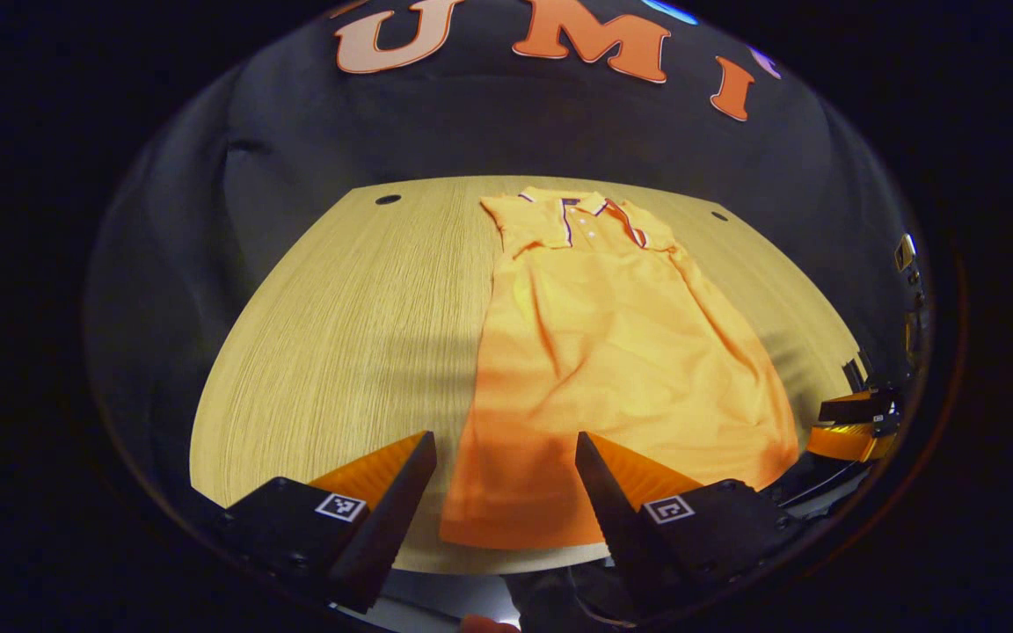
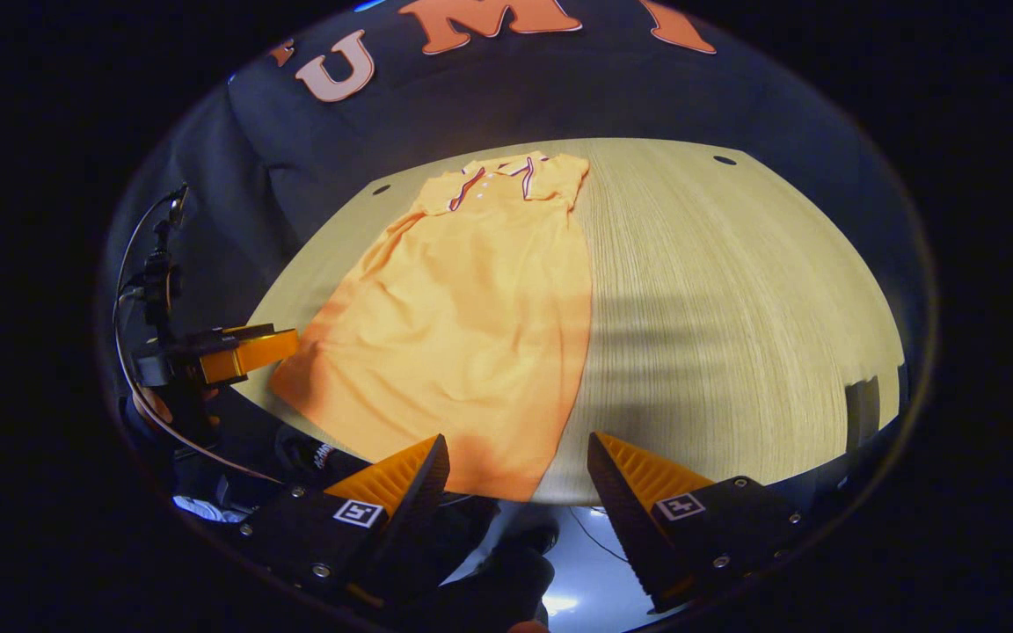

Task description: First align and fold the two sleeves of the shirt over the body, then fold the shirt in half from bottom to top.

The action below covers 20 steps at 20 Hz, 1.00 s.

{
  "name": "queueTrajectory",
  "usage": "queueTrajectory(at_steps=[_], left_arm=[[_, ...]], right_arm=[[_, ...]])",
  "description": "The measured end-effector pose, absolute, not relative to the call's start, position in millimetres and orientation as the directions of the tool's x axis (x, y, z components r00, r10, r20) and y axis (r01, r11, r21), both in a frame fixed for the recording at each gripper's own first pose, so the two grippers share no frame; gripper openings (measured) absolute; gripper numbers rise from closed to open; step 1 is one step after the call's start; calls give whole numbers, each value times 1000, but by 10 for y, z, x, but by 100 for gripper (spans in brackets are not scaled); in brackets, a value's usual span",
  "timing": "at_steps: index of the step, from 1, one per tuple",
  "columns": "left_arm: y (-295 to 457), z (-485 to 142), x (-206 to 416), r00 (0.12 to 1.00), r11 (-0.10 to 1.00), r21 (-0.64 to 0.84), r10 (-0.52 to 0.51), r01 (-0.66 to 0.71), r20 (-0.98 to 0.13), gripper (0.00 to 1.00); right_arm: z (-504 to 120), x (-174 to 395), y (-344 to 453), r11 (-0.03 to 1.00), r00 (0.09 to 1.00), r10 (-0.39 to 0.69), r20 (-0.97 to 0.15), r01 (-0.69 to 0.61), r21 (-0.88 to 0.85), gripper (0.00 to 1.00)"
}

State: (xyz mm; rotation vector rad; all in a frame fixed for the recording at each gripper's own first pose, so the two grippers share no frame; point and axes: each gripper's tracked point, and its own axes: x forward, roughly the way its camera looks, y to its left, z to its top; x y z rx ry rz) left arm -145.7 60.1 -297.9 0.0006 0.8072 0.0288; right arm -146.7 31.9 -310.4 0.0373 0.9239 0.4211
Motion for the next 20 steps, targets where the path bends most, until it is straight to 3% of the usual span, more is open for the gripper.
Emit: queueTrajectory(at_steps=[8,13,15,19,20], left_arm=[[671,-3270,-1636,671,999,35,26,-1,-741,99],[641,-3304,-1656,731,999,39,25,2,-682,99],[648,-3300,-1661,755,999,41,30,-4,-655,99],[598,-3297,-1642,796,999,32,53,-42,-603,99],[579,-3314,-1629,802,998,42,63,-47,-593,92]], right_arm=[[-3343,-1524,442,917,500,354,-790,-350,189,96],[-3362,-1539,433,925,553,332,-764,-348,150,96],[-3392,-1491,402,937,596,306,-742,-324,127,93],[-3438,-1499,353,939,626,228,-745,-343,0,72],[-3441,-1515,366,942,620,226,-751,-337,6,64]])
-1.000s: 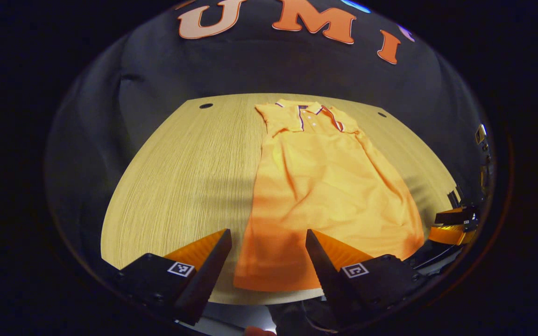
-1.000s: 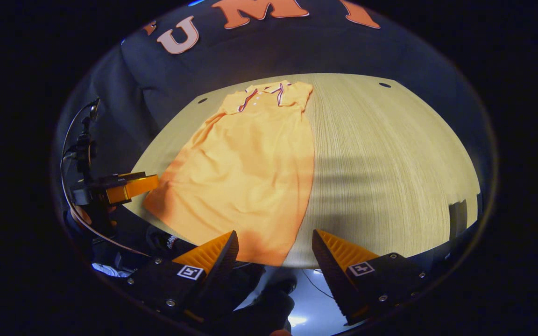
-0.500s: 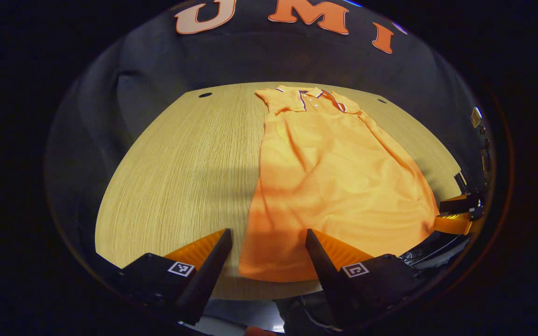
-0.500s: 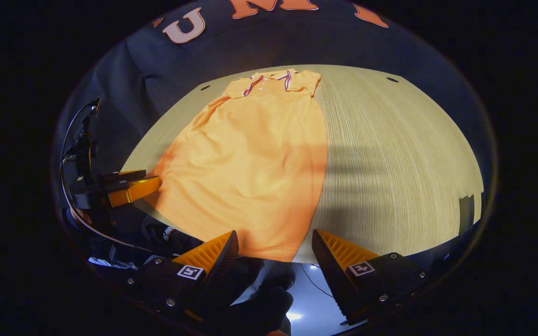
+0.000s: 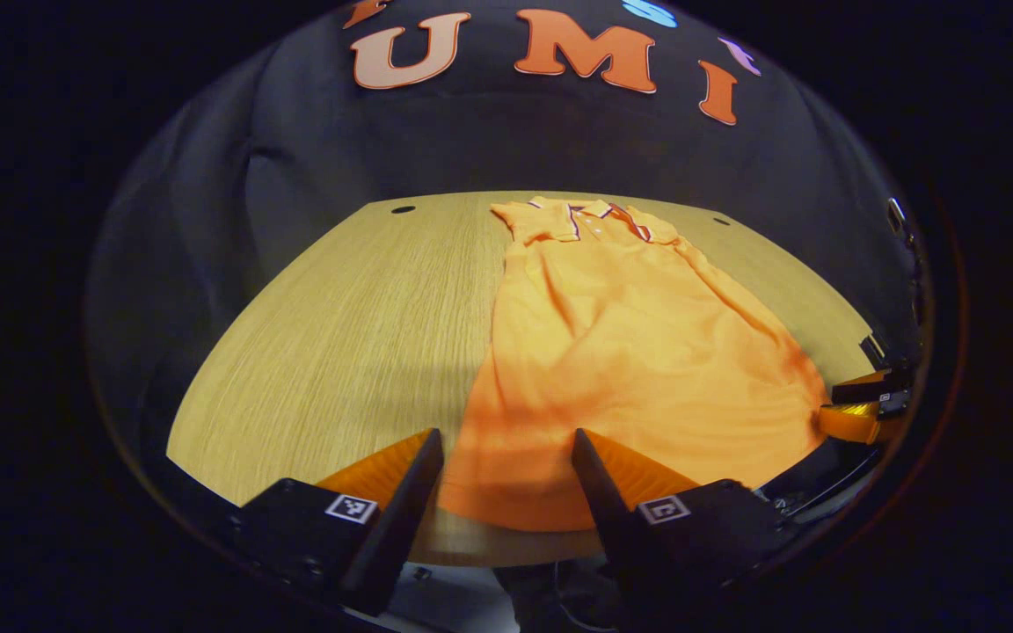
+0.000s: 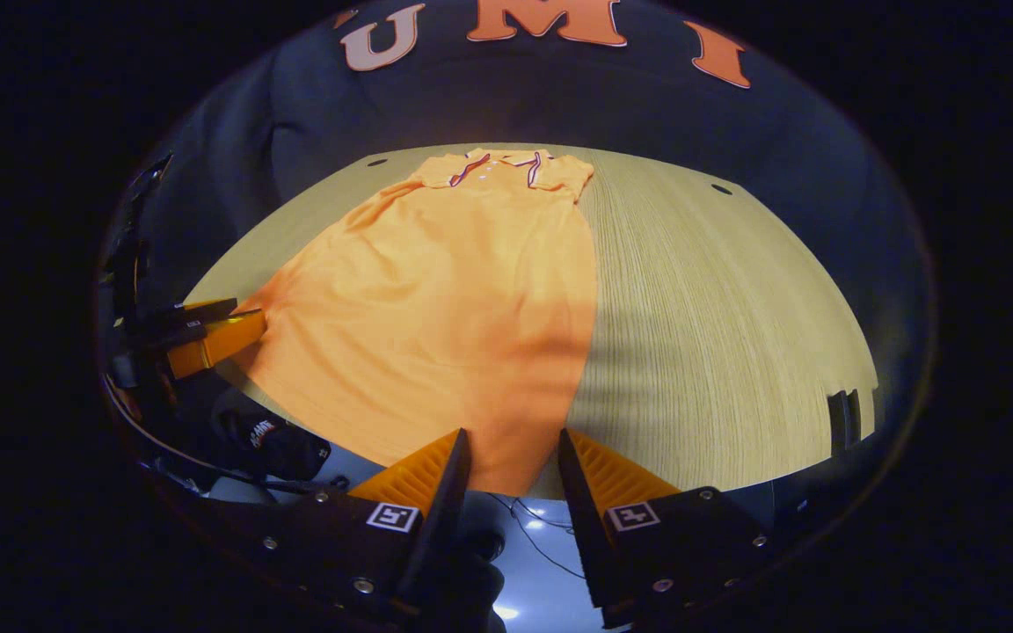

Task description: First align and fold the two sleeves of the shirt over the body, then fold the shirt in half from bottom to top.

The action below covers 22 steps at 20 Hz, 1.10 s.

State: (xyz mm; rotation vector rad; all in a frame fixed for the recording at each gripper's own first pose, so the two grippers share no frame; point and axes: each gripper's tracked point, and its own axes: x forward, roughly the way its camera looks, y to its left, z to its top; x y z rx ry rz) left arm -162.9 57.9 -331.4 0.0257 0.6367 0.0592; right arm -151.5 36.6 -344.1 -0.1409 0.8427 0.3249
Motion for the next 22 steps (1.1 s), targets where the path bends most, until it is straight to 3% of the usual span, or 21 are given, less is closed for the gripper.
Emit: queueTrajectory(at_steps=[1,2,3,4,5,7,9,10,11,13,15,17,22], left_arm=[[572,-3324,-1636,806,998,50,69,-49,-588,82],[568,-3326,-1631,802,998,46,69,-52,-593,77],[561,-3319,-1637,797,998,37,63,-51,-601,77],[541,-3307,-1621,791,999,27,46,-37,-610,76],[515,-3325,-1600,790,999,21,32,-25,-612,76],[496,-3334,-1566,784,998,52,49,-21,-619,24],[370,-3327,-1546,775,998,55,25,13,-631,27],[367,-3332,-1518,766,998,61,26,17,-643,16],[314,-3320,-1505,762,997,62,13,36,-647,6],[280,-3319,-1493,738,996,66,-3,63,-674,6],[235,-3313,-1494,721,995,53,-26,87,-692,6],[210,-3319,-1461,716,995,43,-36,92,-697,6],[226,-3299,-1418,705,996,19,-45,83,-707,6]], right_arm=[[-3433,-1496,339,948,618,220,-755,-317,16,58],[-3451,-1444,296,960,619,201,-759,-278,27,59],[-3432,-1437,272,969,624,186,-759,-243,37,50],[-3433,-1432,265,974,626,179,-759,-224,46,34],[-3442,-1439,272,973,626,174,-760,-226,37,28],[-3434,-1456,319,969,616,161,-771,-247,4,26],[-3436,-1425,390,975,623,150,-768,-220,12,25],[-3430,-1420,409,976,614,154,-774,-217,22,8],[-3430,-1412,421,976,607,159,-779,-217,30,8],[-3421,-1408,436,977,585,182,-791,-197,80,8],[-3389,-1459,625,955,537,296,-790,-152,255,8],[-3401,-1435,613,933,519,343,-783,-88,350,7],[-3297,-1399,588,923,535,373,-758,-128,364,4]])
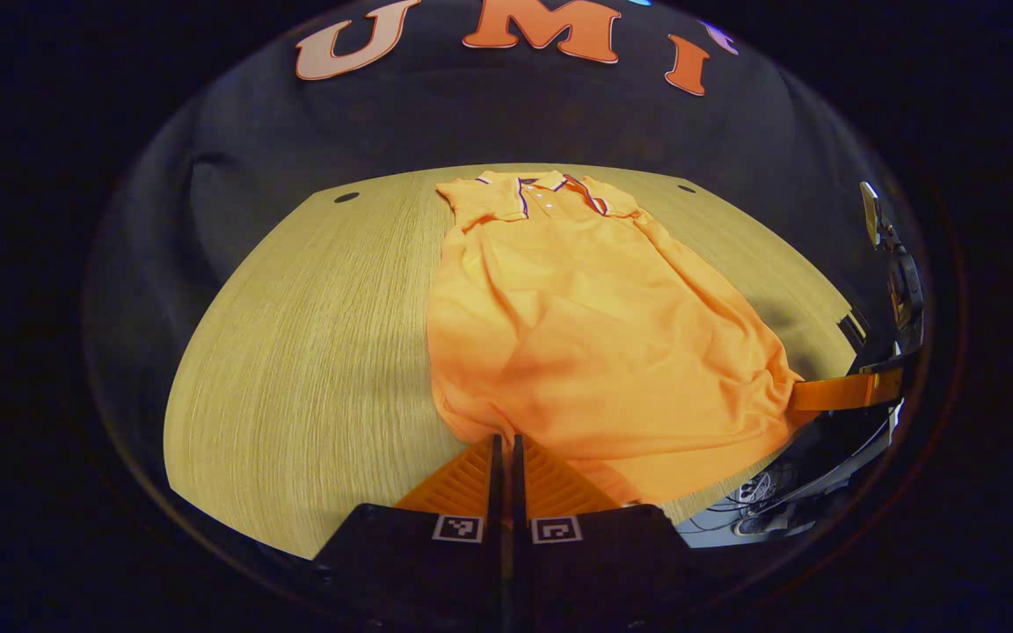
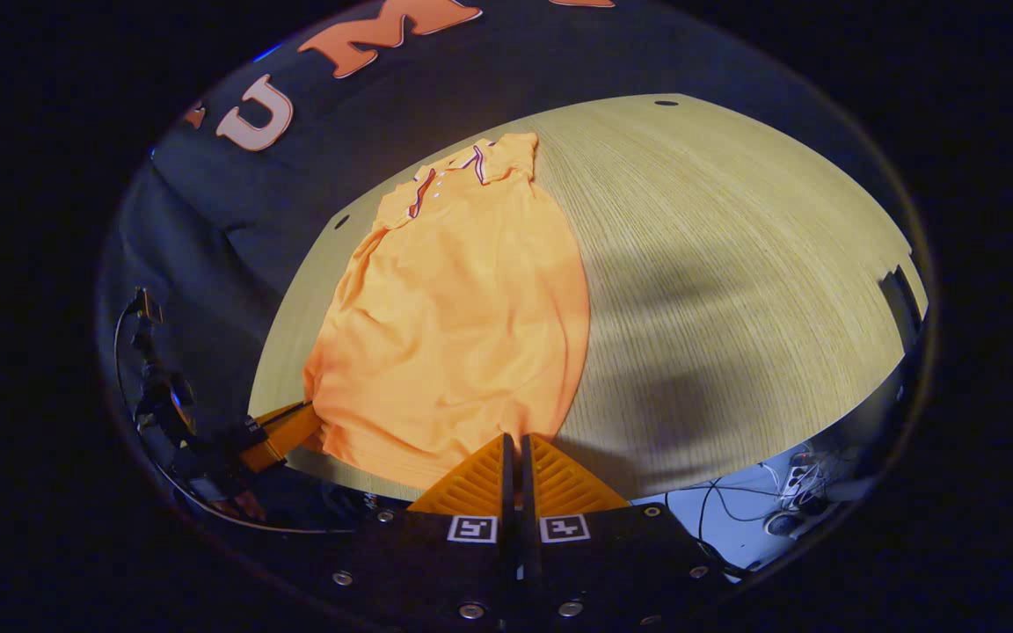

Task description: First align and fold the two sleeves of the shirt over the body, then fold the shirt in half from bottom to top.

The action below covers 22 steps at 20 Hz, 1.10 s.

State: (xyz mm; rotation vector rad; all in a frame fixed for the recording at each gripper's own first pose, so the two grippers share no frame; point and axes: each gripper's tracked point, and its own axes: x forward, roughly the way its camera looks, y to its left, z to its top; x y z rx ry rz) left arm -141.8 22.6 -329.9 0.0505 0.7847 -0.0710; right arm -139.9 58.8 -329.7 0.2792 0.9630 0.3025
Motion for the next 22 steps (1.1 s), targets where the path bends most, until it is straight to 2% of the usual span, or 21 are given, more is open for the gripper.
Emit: queueTrajectory(at_steps=[2,3,4,6,7,8,9,13,20,22], left_arm=[[227,-3285,-1420,706,997,16,-42,76,-707,6],[267,-3226,-1418,711,998,36,-18,61,-703,6],[245,-3207,-1342,726,998,27,-27,62,-687,1],[148,-3106,-1302,734,999,-13,-48,53,-677,1],[143,-3073,-1284,740,999,-20,-48,47,-671,1],[134,-3031,-1246,746,999,-19,-45,44,-664,1],[125,-2994,-1234,751,999,-19,-43,41,-659,1],[81,-2901,-1205,760,999,-30,-29,13,-650,1],[-94,-2455,-1086,817,997,-74,-28,-18,-576,1],[-149,-2279,-1049,836,997,-75,-29,-15,-548,1]], right_arm=[[-3341,-1359,481,950,554,311,-772,-173,258,3],[-3325,-1375,524,946,545,324,-774,-197,258,4],[-3266,-1368,560,941,551,338,-763,-206,268,4],[-3135,-1289,562,930,576,366,-731,-219,294,4],[-3233,-1438,518,930,585,368,-723,-218,297,4],[-2880,-1264,452,923,585,382,-715,-212,321,1],[-3062,-1215,499,911,570,411,-712,-220,349,1],[-3080,-1186,418,909,566,415,-712,-219,355,0],[-2816,-1134,351,877,594,473,-651,-243,415,0],[-2635,-1082,279,873,627,477,-616,-258,413,0]])
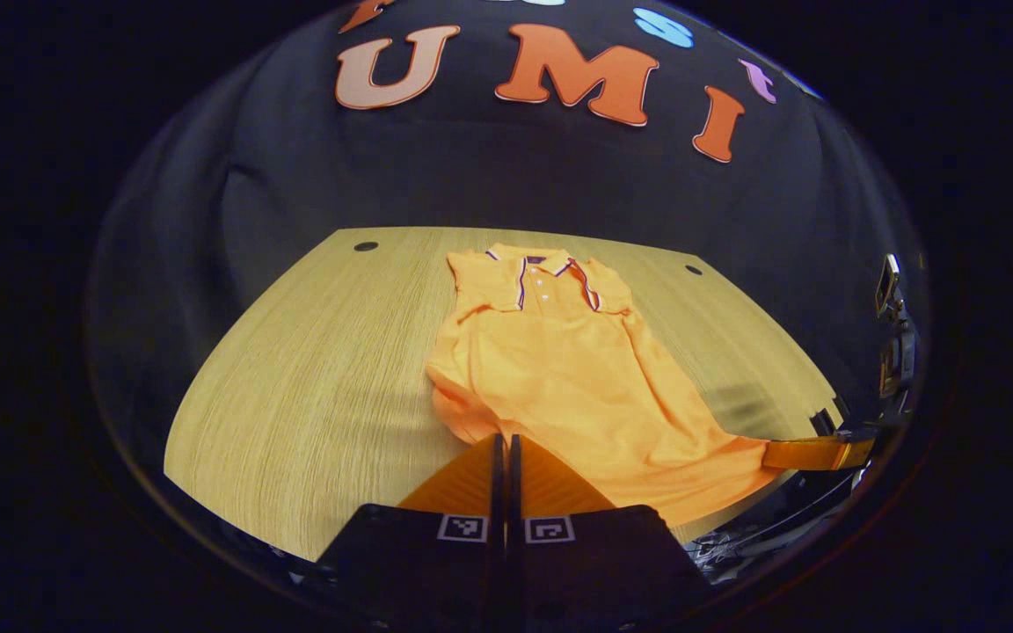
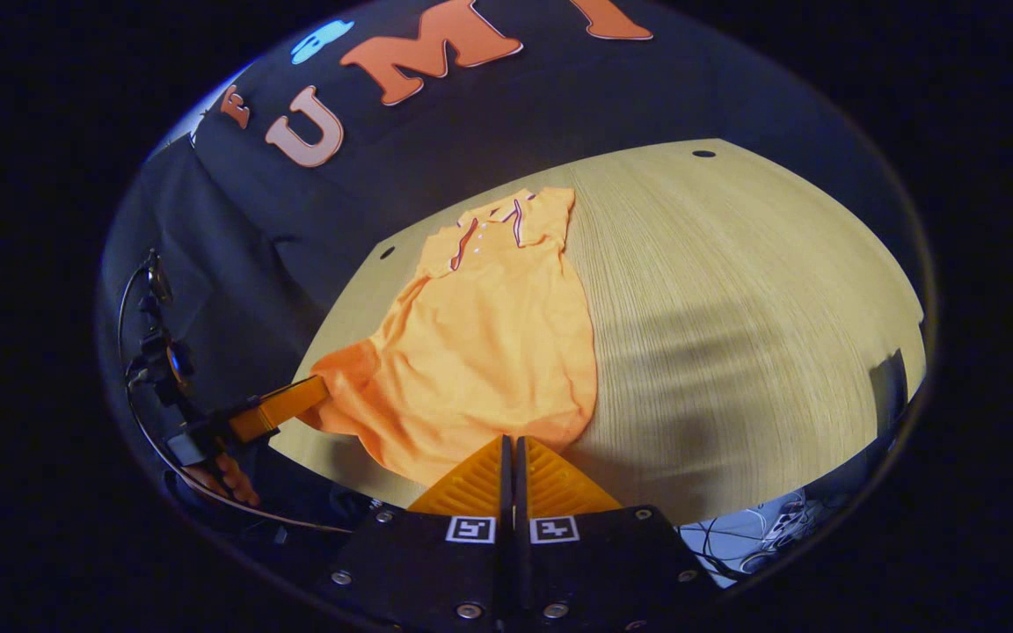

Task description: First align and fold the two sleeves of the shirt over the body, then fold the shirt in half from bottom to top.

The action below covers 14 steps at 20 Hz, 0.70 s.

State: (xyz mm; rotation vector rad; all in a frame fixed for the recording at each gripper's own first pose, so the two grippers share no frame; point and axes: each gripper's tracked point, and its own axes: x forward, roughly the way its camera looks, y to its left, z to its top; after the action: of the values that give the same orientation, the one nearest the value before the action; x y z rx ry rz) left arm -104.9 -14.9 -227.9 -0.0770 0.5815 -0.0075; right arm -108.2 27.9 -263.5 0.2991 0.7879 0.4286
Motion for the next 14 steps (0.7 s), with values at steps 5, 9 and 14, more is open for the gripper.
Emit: queueTrajectory(at_steps=[5,9,14], left_arm=[[-264,-1846,-828,877,996,-87,-46,5,-479,1],[-219,-1640,-607,888,995,-101,-53,7,-456,1],[-123,-1559,-205,892,993,-109,-81,36,-445,1]], right_arm=[[-2234,-839,230,860,673,494,-551,-286,422,0],[-1941,-447,271,861,705,488,-514,-293,416,0],[-1885,-97,431,877,719,467,-515,-303,372,0]])
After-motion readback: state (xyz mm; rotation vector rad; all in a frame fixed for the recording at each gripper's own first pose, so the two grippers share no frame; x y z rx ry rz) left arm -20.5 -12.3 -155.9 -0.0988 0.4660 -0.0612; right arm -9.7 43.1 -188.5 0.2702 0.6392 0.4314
